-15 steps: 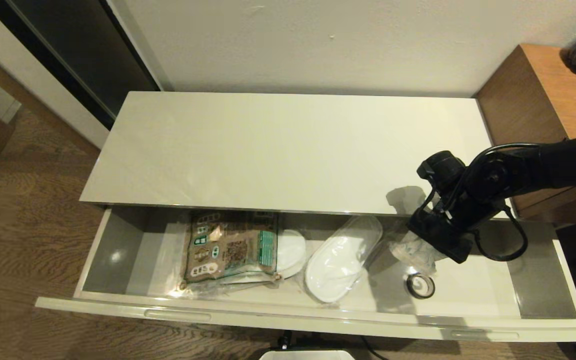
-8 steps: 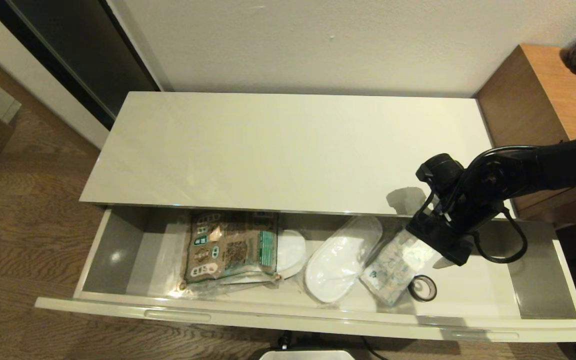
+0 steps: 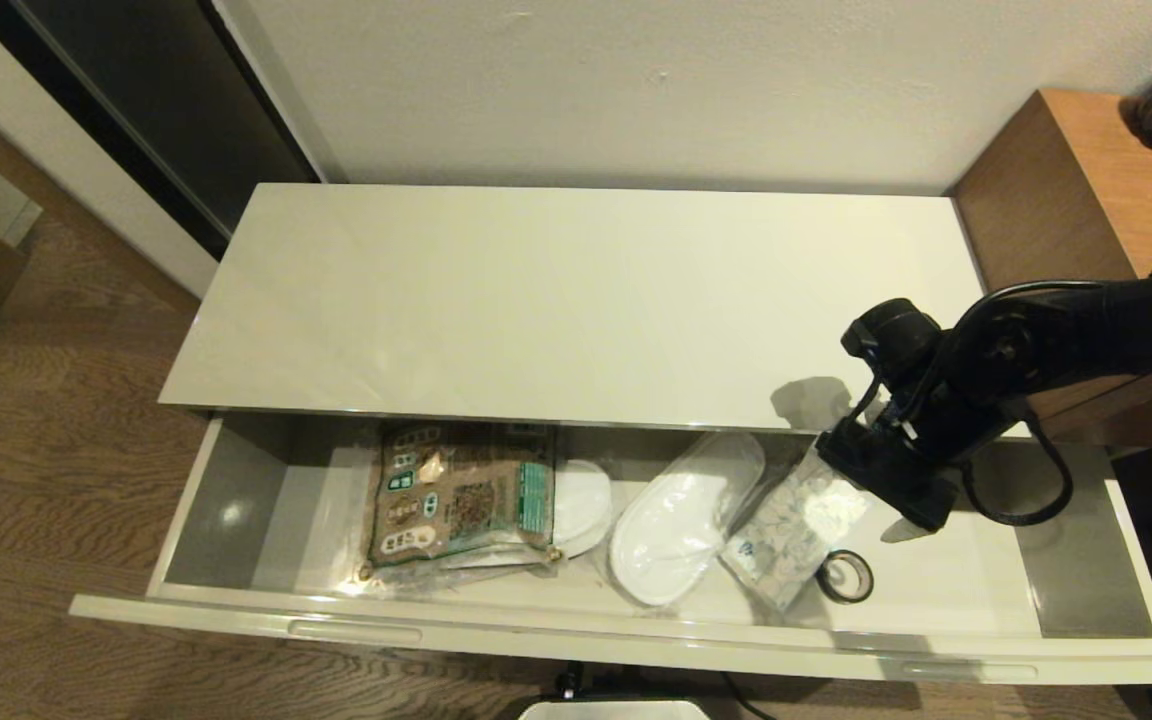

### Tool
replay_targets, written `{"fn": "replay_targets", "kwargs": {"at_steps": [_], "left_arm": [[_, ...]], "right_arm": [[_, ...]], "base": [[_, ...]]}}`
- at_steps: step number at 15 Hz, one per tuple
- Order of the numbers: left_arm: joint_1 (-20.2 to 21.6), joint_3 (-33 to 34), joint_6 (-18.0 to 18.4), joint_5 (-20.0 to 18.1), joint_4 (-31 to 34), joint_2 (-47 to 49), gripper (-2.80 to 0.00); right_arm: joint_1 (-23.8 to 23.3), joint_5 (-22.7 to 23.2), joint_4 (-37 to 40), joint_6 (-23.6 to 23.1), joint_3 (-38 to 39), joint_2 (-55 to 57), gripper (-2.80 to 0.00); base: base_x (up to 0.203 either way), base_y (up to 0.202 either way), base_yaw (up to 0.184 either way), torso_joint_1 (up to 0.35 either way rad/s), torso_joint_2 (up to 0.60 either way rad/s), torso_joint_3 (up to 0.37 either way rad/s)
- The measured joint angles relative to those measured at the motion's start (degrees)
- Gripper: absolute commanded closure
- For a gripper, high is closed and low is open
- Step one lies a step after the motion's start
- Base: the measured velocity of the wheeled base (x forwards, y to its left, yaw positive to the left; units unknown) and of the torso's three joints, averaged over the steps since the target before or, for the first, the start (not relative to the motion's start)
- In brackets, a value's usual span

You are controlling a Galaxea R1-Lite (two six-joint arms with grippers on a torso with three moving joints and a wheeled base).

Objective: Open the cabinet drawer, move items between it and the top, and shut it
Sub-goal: Close the drawer

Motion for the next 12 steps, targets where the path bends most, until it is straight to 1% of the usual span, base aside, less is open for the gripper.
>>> {"fn": "replay_targets", "kwargs": {"at_steps": [4, 10, 11, 12], "left_arm": [[0.0, 0.0, 0.0, 0.0, 0.0, 0.0, 0.00], [0.0, 0.0, 0.0, 0.0, 0.0, 0.0, 0.00], [0.0, 0.0, 0.0, 0.0, 0.0, 0.0, 0.00], [0.0, 0.0, 0.1, 0.0, 0.0, 0.0, 0.00]], "right_arm": [[1.3, 0.5, 0.5, -1.0, 3.1, -3.7, -2.80], [4.2, 1.6, 0.9, -3.8, 9.3, -14.2, -2.80], [4.3, 1.6, 0.9, -4.8, 10.7, -15.7, 0.00], [4.5, 1.7, 0.9, -6.1, 12.4, -17.2, 0.00]], "base": [[0.000, 0.000, 0.000, 0.000, 0.00, 0.000], [0.000, 0.000, 0.000, 0.000, 0.00, 0.000], [0.000, 0.000, 0.000, 0.000, 0.00, 0.000], [0.000, 0.000, 0.000, 0.000, 0.00, 0.000]]}}
